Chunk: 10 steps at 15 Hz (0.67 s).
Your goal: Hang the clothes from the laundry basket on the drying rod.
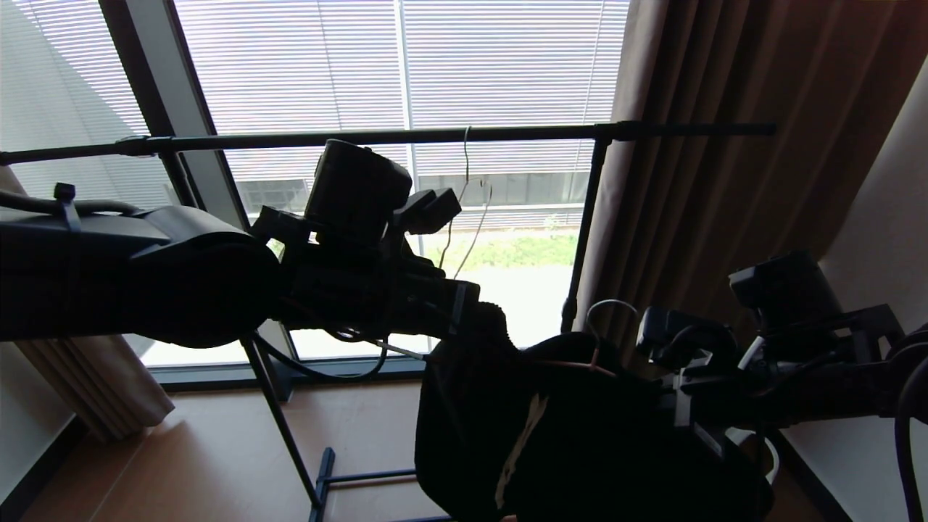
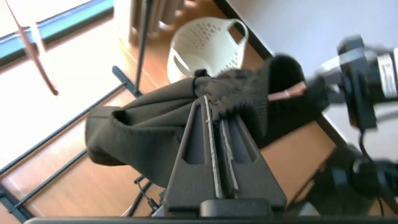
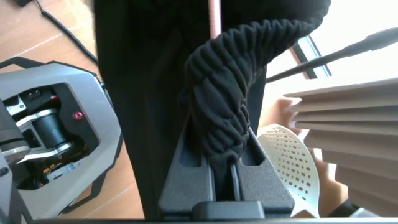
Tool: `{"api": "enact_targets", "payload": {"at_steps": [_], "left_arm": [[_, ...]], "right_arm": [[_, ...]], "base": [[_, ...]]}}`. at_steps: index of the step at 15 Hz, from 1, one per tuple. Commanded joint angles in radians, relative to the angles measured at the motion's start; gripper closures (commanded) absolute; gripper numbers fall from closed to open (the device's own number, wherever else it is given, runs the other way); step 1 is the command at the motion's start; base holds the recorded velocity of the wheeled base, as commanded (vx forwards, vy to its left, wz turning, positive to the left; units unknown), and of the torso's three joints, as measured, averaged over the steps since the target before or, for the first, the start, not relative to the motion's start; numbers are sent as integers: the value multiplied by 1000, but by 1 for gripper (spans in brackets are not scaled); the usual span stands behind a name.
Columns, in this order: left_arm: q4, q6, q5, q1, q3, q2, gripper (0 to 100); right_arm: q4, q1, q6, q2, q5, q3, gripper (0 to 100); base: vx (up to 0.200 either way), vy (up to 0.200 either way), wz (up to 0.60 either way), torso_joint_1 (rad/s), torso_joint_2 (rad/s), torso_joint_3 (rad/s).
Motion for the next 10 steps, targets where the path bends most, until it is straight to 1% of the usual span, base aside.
{"api": "enact_targets", "payload": {"at_steps": [1, 2, 4, 6, 7, 8, 9, 10], "left_arm": [[1, -14, 53, 2, -57, 41, 100], [13, -37, 91, 4, -95, 58, 100], [153, -90, 148, 4, -215, 93, 100], [244, -122, 180, 4, -292, 116, 100], [273, -129, 181, 2, -318, 127, 100], [280, -131, 181, -2, -336, 133, 100], [280, -131, 181, -2, -336, 133, 100], [290, -129, 181, -21, -354, 140, 100]], "right_arm": [[0, 12, 1, -17, 0, 4, 100], [0, 18, 1, -25, -1, 14, 100], [0, 44, 1, -54, -4, 27, 100], [0, 69, 1, -80, -4, 35, 100], [0, 81, 2, -97, -4, 43, 100], [0, 104, 2, -119, -4, 52, 100], [0, 104, 2, -119, -4, 52, 100], [-2, 143, 14, -123, -6, 60, 100]], "base": [[0, 0, 0, 0, 0, 0], [0, 0, 0, 0, 0, 0], [0, 0, 0, 0, 0, 0], [0, 0, 0, 0, 0, 0], [0, 0, 0, 0, 0, 0], [0, 0, 0, 0, 0, 0], [0, 0, 0, 0, 0, 0], [0, 0, 0, 0, 0, 0]]}}
